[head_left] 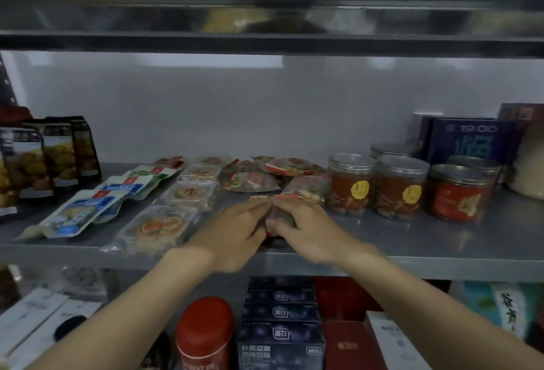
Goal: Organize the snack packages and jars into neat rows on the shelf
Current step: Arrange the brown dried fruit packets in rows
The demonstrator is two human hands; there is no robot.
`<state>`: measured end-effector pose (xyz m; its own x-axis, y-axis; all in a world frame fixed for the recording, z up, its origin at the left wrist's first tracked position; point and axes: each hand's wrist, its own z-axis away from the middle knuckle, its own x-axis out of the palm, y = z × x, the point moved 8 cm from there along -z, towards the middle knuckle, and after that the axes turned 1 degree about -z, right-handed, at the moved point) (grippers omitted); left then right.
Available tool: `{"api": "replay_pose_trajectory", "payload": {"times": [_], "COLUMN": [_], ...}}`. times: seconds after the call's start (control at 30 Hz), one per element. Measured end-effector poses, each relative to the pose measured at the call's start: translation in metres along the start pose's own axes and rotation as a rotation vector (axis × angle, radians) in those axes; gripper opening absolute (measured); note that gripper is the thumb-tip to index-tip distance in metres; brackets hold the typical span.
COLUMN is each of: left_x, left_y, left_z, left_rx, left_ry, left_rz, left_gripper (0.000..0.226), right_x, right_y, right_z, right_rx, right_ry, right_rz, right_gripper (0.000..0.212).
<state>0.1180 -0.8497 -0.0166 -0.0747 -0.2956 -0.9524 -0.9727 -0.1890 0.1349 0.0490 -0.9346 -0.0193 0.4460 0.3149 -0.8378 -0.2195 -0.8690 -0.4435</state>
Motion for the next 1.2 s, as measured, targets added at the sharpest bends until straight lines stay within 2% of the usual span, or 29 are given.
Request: {"api": "replay_pose_trajectory", "payload": {"times": [0.13,0.3,0.37,0.5,0.77,0.97,1.1,1.2], "left_x": [0.002,0.012,0.012,0.01,0.006,0.009,0.012,0.012], "left_y": [-0.001,0.0,-0.003,-0.01,-0.015,-0.013,-0.015,-0.015], "left_z": [-0.005,-0.003,-0.003,-0.003,0.0,0.001,-0.001,-0.003], "left_rx": [-0.035,-0.036,-0.049,-0.071,-0.118,-0.143,-0.148,-0.159], "left_ry": [0.031,0.1,0.126,0.177,0.27,0.245,0.223,0.204], "left_rz": [-0.081,-0.053,-0.079,-0.095,-0.081,-0.187,-0.176,-0.176], "left_gripper": [0.058,0.057,0.059,0.077,0.078,0.076,0.078,0.079], "right_x": [-0.028,-0.012,-0.008,-0.011,-0.018,-0.025,-0.028,-0.029], "right_y": [0.022,0.049,0.049,0.049,0.048,0.044,0.037,0.03], "right_z": [-0.019,-0.039,-0.04,-0.035,-0.021,-0.011,0.001,0.017], "right_rx": [0.089,0.148,0.146,0.166,0.154,0.138,0.094,0.069], "right_ry": [0.117,-0.085,-0.108,-0.073,0.017,0.077,0.094,0.08], "right_rz": [0.099,0.273,0.302,0.317,0.41,0.431,0.417,0.472], "right_gripper": [0.049,0.057,0.058,0.054,0.05,0.045,0.034,0.041]}}
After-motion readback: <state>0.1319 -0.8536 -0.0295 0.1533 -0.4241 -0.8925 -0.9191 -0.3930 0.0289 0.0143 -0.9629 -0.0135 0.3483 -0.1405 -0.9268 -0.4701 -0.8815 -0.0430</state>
